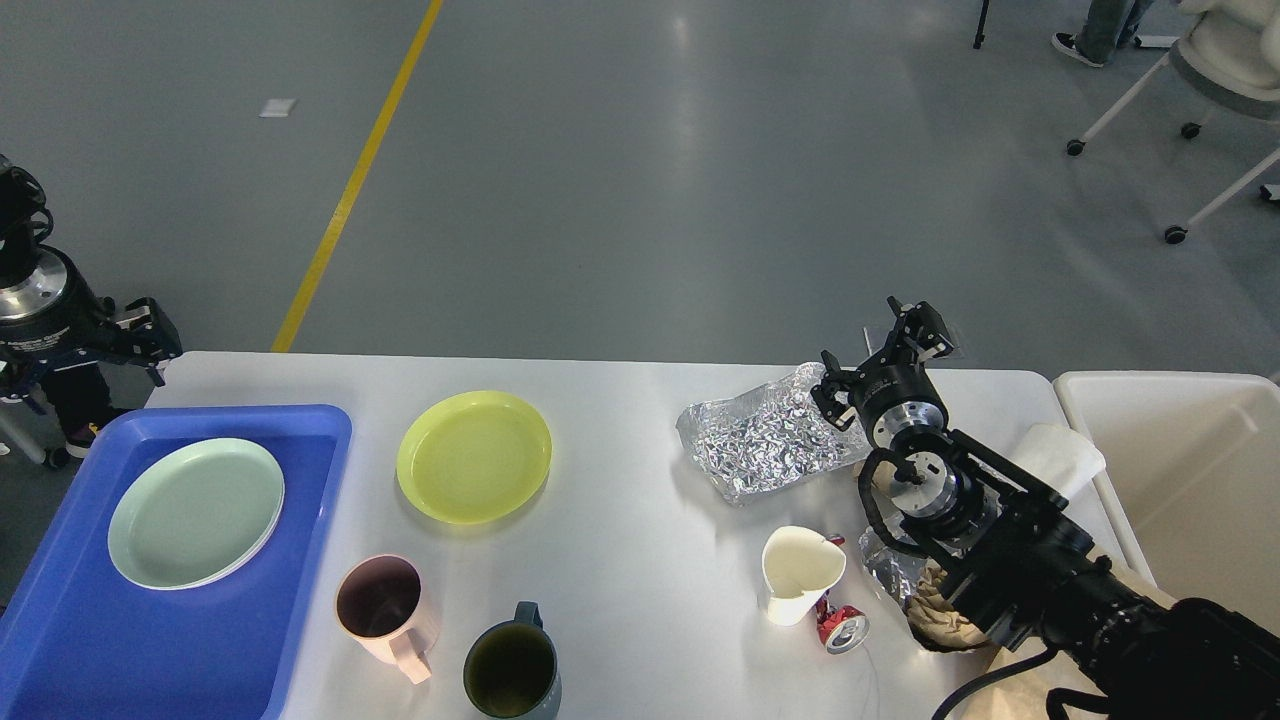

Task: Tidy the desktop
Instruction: 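Move the left gripper over the dark red mug beside the tray, then lower the left gripper and grasp the dark red mug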

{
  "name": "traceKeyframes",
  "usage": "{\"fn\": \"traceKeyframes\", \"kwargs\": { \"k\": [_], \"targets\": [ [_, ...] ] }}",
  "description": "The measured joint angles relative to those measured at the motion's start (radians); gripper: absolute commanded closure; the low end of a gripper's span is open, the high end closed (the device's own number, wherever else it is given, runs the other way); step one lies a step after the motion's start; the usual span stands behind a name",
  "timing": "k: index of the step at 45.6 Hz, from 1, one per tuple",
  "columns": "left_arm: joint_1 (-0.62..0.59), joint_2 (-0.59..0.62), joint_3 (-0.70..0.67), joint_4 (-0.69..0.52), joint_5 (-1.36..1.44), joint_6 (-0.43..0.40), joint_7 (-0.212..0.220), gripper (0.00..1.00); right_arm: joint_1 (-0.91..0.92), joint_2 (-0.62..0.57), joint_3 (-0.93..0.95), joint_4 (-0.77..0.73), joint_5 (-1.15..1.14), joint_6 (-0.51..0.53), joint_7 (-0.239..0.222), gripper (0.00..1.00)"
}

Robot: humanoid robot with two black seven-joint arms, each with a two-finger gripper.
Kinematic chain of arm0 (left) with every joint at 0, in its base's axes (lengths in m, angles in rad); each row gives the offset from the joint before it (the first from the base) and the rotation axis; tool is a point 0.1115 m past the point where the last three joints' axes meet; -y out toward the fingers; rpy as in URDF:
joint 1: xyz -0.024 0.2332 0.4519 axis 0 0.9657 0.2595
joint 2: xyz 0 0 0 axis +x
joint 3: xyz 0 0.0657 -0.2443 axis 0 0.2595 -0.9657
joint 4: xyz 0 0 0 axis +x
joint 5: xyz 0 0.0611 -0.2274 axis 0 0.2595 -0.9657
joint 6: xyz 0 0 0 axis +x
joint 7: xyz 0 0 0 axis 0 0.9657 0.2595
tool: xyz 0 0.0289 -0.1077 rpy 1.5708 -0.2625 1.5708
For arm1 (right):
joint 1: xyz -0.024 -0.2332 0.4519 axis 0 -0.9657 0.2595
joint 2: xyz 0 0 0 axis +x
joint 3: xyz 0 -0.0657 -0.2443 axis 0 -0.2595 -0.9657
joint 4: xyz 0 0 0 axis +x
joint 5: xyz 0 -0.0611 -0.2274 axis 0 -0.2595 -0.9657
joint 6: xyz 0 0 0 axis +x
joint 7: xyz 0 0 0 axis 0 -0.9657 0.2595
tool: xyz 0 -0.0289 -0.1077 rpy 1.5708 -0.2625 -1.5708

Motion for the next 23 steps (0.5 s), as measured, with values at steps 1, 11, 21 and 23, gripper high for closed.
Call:
{"fn": "traceKeyframes", "kwargs": {
  "k": [1, 11, 21, 23],
  "targets": [
    [-0.005, -0.011, 0.006, -0.004, 0.000, 0.000, 0.000, 0.04, 0.000, 0.000, 0.000, 0.000, 0.000, 0.000, 0.000, 0.00],
    [-0.090, -0.072, 0.057, -0.158, 0.003, 0.000, -0.001, 0.04, 0.000, 0.000, 0.000, 0.000, 0.000, 0.000, 0.000, 0.00],
    [-0.144, -0.105, 0.001, -0.462, 0.001, 0.000, -0.003, 0.04, 0.000, 0.000, 0.000, 0.000, 0.000, 0.000, 0.000, 0.00],
    [-0.139, -0.115, -0.008, -0.475, 0.002, 0.000, -0.003, 0.04, 0.000, 0.000, 0.000, 0.000, 0.000, 0.000, 0.000, 0.00]
  ]
}}
